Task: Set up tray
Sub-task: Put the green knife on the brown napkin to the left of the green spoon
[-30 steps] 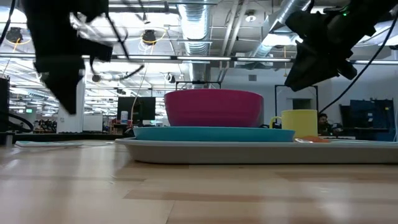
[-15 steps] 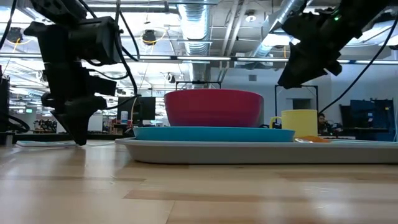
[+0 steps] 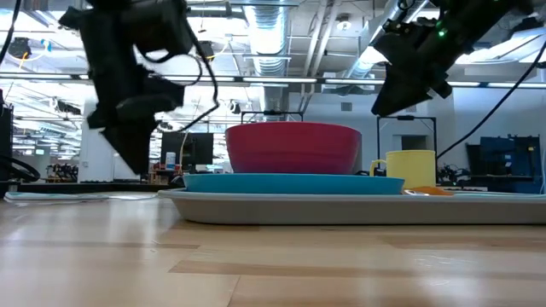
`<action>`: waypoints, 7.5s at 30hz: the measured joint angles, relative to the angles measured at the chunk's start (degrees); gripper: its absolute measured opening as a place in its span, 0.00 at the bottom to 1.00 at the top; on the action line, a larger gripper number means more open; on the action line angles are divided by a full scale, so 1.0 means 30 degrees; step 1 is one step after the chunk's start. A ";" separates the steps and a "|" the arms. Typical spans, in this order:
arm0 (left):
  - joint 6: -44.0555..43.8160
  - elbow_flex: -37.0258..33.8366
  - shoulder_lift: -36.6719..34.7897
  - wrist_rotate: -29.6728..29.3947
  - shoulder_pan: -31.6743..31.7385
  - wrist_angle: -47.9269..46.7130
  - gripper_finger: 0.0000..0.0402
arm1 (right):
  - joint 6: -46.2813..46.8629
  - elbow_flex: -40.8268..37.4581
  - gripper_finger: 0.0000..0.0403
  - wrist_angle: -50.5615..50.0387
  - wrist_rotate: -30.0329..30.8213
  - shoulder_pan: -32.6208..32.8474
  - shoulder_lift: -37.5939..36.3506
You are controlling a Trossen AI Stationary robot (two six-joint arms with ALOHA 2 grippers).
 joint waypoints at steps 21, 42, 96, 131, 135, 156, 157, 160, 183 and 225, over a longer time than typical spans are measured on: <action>-0.0915 -0.2029 0.0004 -0.1279 0.0114 -0.3276 0.18 | 0.0364 0.0000 0.28 0.0038 -0.0016 0.0826 -0.0043; -0.0351 -0.2159 -0.1400 -0.0234 0.0146 0.0123 0.18 | 0.0335 0.0000 0.28 0.0181 0.0069 0.1124 -0.0036; 0.6589 0.4762 -0.1362 -1.0501 -0.5211 0.5939 0.00 | -0.8352 -0.0044 0.28 1.0157 -0.0016 0.1753 0.0766; 1.4787 0.4689 0.2211 1.1122 -0.2016 2.5408 0.01 | -1.8477 0.0849 0.28 2.5203 -1.7408 0.1720 0.1891; 1.4043 0.4952 0.3127 1.2393 -0.1405 2.5796 0.01 | -1.7878 0.1662 0.28 2.5115 -1.8817 0.1507 0.2894; 1.4474 0.4959 0.3315 1.4061 -0.2115 2.7078 0.01 | -1.6939 0.2339 0.28 2.3843 -2.3517 0.1656 0.2504; 1.4564 0.4959 0.3315 1.3985 -0.2063 2.7064 0.01 | -1.6946 0.2339 0.28 2.3972 -2.3505 0.1713 0.2514; 1.4823 0.4959 0.3315 1.3694 -0.2025 2.7065 0.01 | -1.6968 0.2339 0.28 2.4052 -2.3214 0.1667 0.2514; 1.5245 0.4973 0.3293 1.4492 -0.2492 2.6699 0.01 | -1.5972 0.5682 0.28 2.3017 -2.4616 0.1288 0.5567; 1.2813 0.4973 0.3293 1.7574 -0.1009 2.5161 0.01 | -1.4131 0.8997 0.15 1.8561 -2.7559 0.0960 0.7053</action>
